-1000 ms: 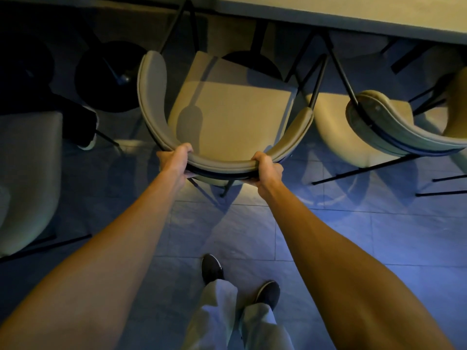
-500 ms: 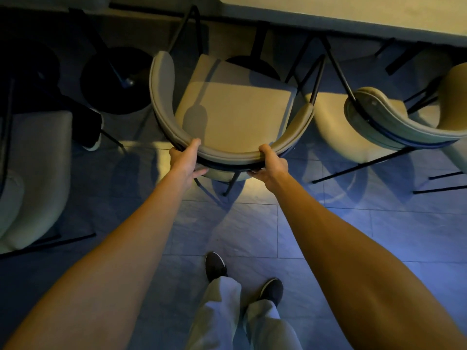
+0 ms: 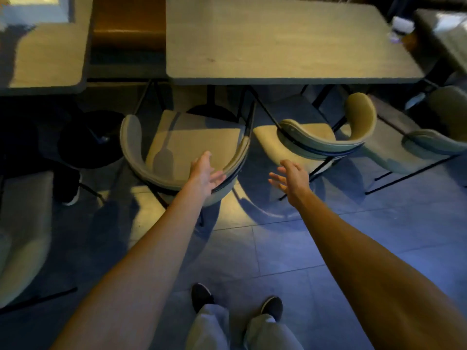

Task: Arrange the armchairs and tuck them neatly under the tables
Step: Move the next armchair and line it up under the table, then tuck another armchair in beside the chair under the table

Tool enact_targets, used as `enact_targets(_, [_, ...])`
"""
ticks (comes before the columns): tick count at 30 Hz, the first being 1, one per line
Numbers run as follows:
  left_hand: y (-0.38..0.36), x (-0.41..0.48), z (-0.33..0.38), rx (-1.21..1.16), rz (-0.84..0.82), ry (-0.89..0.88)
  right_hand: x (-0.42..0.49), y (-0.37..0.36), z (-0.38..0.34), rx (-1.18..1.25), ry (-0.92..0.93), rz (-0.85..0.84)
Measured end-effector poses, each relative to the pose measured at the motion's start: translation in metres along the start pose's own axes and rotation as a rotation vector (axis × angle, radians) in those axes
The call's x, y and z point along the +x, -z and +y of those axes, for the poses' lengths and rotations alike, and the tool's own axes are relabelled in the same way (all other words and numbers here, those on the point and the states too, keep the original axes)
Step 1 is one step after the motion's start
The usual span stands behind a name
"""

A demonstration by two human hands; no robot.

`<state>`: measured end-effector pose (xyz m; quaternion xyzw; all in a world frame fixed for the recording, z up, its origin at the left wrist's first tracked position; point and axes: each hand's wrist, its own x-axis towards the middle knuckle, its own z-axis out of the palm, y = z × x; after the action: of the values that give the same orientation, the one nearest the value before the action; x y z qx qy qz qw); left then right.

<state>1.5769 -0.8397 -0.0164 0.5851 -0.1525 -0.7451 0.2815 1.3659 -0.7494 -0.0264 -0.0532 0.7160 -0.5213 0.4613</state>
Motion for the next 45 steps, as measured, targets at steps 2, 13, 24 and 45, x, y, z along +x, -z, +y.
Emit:
enact_targets(2, [-0.045,-0.016,-0.007,0.017,-0.089,-0.020,-0.003,0.039,-0.028,0.033,0.052,0.026])
enact_targets(13, [-0.308,-0.087,-0.090,0.286,-0.488,-0.056,0.021,0.280,-0.128,0.155,0.190,0.172])
enact_targets(24, [-0.512,-0.088,-0.192,0.340,-0.489,0.004,0.088,0.480,-0.184,0.156,0.211,0.218])
enact_targets(45, [-0.888,0.063,-0.273,0.348,-0.311,0.083,0.359,0.704,-0.341,0.087,0.087,0.258])
